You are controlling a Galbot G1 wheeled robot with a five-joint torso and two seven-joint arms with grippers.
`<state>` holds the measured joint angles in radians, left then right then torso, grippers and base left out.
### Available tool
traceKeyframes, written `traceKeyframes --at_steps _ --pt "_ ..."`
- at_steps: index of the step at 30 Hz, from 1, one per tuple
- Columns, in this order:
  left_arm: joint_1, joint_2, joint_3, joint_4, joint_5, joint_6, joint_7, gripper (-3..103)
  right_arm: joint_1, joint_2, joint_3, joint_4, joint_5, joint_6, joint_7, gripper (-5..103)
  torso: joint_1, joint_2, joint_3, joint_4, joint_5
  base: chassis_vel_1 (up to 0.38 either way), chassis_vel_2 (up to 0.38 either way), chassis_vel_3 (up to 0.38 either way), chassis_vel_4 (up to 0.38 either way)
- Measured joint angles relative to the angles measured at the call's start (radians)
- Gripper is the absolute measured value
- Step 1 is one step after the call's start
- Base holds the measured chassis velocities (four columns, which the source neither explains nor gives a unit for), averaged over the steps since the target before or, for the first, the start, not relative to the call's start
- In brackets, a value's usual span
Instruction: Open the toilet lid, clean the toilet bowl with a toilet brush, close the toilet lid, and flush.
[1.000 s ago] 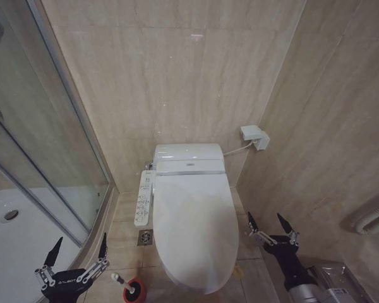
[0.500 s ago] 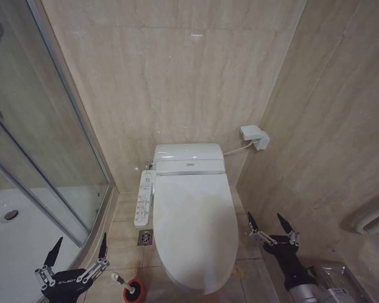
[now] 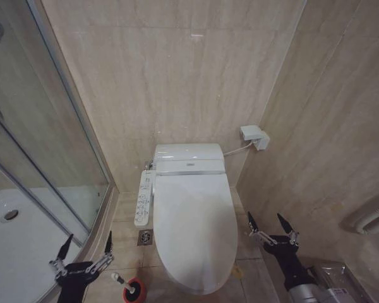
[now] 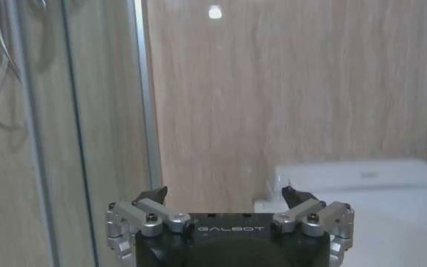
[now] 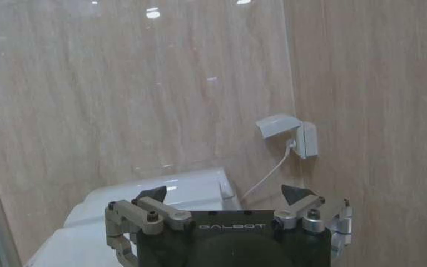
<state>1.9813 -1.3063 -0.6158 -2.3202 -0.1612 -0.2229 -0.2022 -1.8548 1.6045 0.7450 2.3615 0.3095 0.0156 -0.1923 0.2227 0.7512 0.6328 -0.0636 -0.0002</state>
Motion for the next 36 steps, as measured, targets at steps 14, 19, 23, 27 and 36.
traceKeyframes --at_steps 14,19,23,27,36 --pt "-0.267 0.068 -0.001 0.195 -0.11 0.141 0.059 99 0.0 0.0 0.0 0.0 0.0 0.0 0.0 100 0.0 0.0 0.0 0.0002 -0.0001 0.0 0.0 0.0 0.0" --pt "-0.411 0.113 -0.009 0.315 -0.178 0.177 0.095 72 0.0 0.0 0.0 0.0 0.0 0.0 0.0 100 0.0 0.0 0.0 0.0001 0.0001 0.0 0.0 0.0 0.0" --pt "-0.512 0.146 -0.014 0.4 -0.225 0.203 0.12 93 0.0 0.0 0.0 0.0 0.0 0.0 0.0 100 0.0 0.0 0.0 0.0 0.0 0.0 0.0 0.0 0.0" --pt "-0.599 0.173 -0.02 0.471 -0.265 0.225 0.14 93 0.0 0.0 0.0 0.0 0.0 0.0 0.0 100 0.0 0.0 0.0 -0.0003 0.0 0.0 0.0 0.0 0.0" --pt "-0.62 0.178 -0.02 0.492 -0.275 0.228 0.149 74 0.0 0.0 0.0 0.0 0.0 0.0 0.0 100 0.0 0.0 0.0 0.0002 0.0002 0.0 0.0 0.0 0.0"
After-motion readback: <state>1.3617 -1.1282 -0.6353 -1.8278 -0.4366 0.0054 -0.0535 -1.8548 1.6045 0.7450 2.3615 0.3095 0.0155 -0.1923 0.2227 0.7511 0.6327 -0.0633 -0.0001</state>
